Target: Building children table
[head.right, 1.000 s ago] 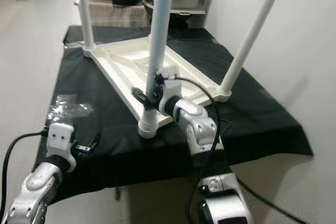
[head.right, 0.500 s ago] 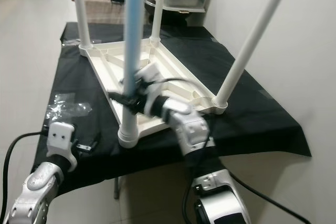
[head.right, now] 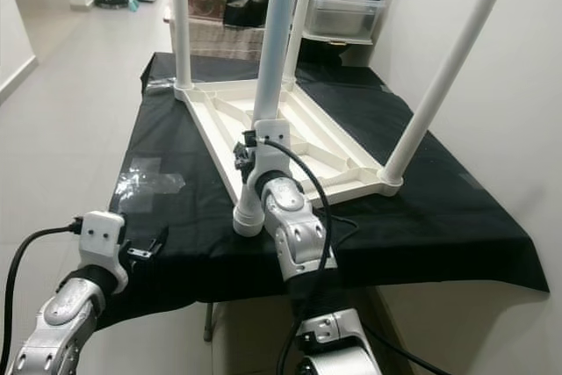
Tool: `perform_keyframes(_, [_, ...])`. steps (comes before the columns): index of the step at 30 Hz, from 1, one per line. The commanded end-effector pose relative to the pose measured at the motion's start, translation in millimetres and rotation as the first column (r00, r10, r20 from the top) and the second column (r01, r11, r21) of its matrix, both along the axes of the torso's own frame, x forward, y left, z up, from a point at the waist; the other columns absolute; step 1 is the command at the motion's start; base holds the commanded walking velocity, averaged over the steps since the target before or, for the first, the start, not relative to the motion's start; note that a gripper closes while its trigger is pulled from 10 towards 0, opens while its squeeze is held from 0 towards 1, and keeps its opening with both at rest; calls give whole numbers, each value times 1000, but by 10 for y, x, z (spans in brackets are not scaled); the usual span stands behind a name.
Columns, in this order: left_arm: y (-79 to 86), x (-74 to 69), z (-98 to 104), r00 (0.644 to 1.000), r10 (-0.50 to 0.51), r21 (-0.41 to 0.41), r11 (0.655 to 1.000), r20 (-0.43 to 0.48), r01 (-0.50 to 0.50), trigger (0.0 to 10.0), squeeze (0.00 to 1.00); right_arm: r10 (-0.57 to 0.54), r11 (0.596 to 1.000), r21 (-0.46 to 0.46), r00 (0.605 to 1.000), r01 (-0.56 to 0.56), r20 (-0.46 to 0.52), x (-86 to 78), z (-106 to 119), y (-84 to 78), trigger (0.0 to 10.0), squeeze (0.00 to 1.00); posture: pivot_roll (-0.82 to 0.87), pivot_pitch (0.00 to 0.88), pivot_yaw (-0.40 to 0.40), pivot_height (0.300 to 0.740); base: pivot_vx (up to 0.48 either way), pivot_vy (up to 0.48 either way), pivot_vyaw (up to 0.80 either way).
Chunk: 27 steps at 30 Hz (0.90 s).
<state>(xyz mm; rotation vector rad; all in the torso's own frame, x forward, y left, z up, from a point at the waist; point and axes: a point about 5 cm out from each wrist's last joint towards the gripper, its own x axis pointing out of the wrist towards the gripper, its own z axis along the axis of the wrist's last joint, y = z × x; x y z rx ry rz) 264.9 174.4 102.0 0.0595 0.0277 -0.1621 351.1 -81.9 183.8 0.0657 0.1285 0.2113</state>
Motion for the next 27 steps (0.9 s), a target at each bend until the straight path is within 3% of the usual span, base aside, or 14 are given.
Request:
perform_keyframes(1, [-21, 20, -17, 1000, -3, -6, 1000, -5, 3, 10000, 0, 60, 991, 126, 997, -53, -45, 13, -90, -200, 10000, 863, 32, 0, -137, 740, 0, 0, 0])
perform_keyframes(5, [-50, 31, -23, 1000, -15, -6, 1000, -6, 15, 10000, 0, 349, 901, 220, 926, -373, 142, 34, 239, -210, 10000, 1000, 30, 0, -139, 740, 0, 0, 0])
perform_keyframes(6, [-49, 35, -23, 1000, -17, -3, 1000, -5, 17, 10000, 0, 484, 838, 172, 851, -517, 201, 19, 352, -202, 10000, 1000, 30, 0, -139, 740, 0, 0, 0])
perform_keyframes(8, [-49, 35, -23, 1000, -17, -3, 1000, -5, 17, 10000, 0, 484, 838, 172, 851, -517, 201, 19, 352, -202, 10000, 1000, 30, 0, -139, 740, 0, 0, 0])
perform_keyframes(9, [-35, 42, -19, 1000, -15, -1, 1000, -4, 15, 10000, 0, 535, 819, 103, 815, -565, 224, 46, 433, -226, 10000, 0, 32, 0, -139, 740, 0, 0, 0])
perform_keyframes(14, [-27, 61, -2, 1000, -15, 2, 1000, 2, 15, 10000, 0, 670, 721, 16, 703, -693, 238, 43, 501, -192, 10000, 0, 32, 0, -138, 740, 0, 0, 0])
perform_keyframes(15, [-37, 70, 8, 1000, -17, 2, 1000, 6, 17, 10000, 0, 744, 642, 5, 624, -767, 238, 4, 491, -141, 7608, 0, 41, 0, -140, 740, 0, 0, 0])
perform_keyframes(17, [-37, 70, 8, 1000, -17, 2, 1000, 6, 17, 10000, 0, 744, 642, 5, 624, -767, 238, 4, 491, -141, 7608, 0, 41, 0, -140, 740, 0, 0, 0])
perform_keyframes(18, [-43, 73, 13, 1000, -19, 3, 1000, 8, 19, 10000, 0, 777, 600, 6, 585, -800, 230, -32, 453, -93, 0, 0, 45, 0, -143, 740, 0, 0, 0])
perform_keyframes(20, [-37, 62, 10, 1000, -17, 3, 1000, 8, 17, 10000, 0, 720, 681, 4, 671, -732, 176, 14, 341, -6, 0, 0, 48, 0, -147, 740, 0, 0, 0])
perform_keyframes(21, [-30, 50, 4, 1000, -15, 4, 1000, 7, 15, 10000, 0, 571, 820, 11, 818, -573, 74, 115, 187, 27, 0, 0, 48, 0, -149, 740, 0, 0, 0])
perform_keyframes(23, [-30, 50, 4, 1000, -15, 4, 1000, 7, 15, 10000, 0, 571, 820, 11, 818, -573, 74, 115, 187, 27, 0, 0, 48, 0, -149, 740, 0, 0, 0])
perform_keyframes(25, [-20, 22, -13, 1000, -10, 3, 1000, 3, 10, 10000, 0, -26, 997, -78, 987, 14, -158, 112, -327, -178, 0, 0, 42, 0, -146, 740, 0, 0, 0])
perform_keyframes(27, [-26, 21, -17, 1000, -12, 3, 1000, 1, 12, 10000, 0, -97, 992, -97, 979, 80, -180, 37, -422, -219, 0, 0, 42, 0, -146, 740, 0, 0, 0])
